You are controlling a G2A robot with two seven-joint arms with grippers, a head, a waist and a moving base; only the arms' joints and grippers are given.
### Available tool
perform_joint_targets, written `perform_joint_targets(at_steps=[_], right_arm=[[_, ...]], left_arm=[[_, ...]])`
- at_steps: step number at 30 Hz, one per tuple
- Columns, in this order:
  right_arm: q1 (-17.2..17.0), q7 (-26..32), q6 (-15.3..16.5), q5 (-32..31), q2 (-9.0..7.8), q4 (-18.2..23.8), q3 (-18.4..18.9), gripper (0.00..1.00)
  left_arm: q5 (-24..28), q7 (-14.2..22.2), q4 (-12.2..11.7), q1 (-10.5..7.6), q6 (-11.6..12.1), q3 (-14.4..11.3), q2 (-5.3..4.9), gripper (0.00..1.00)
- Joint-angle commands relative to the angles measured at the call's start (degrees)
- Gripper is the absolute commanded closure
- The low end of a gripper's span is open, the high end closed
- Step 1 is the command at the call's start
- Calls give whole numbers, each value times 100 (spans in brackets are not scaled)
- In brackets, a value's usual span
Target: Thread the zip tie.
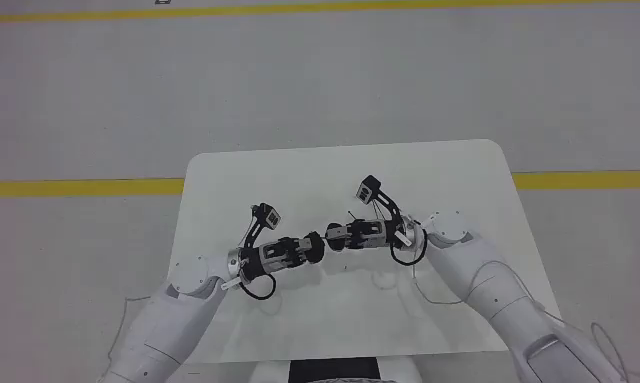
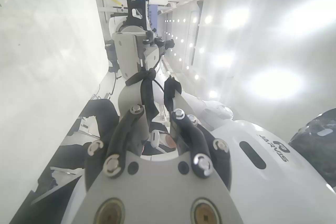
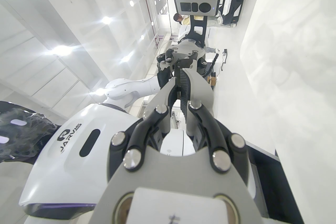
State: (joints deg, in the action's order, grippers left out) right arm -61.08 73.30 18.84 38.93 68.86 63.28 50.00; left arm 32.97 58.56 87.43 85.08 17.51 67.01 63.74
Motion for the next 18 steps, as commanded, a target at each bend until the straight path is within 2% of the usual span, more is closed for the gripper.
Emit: perform_joint_targets(at_steps=[1,9,18], right_arm=[[-9,-2,21,9,5,1,13,100],[-23,-7,29,-67,7,7,68,100],[-47,3,-19,-164,12,42,93,100]], left_arm=[[-52,-30,-24,-19,-8,-19,-8,91],[-160,-133,-44,-20,-6,-43,-43,89],[-219,-192,-19,-29,-21,-104,-75,93]])
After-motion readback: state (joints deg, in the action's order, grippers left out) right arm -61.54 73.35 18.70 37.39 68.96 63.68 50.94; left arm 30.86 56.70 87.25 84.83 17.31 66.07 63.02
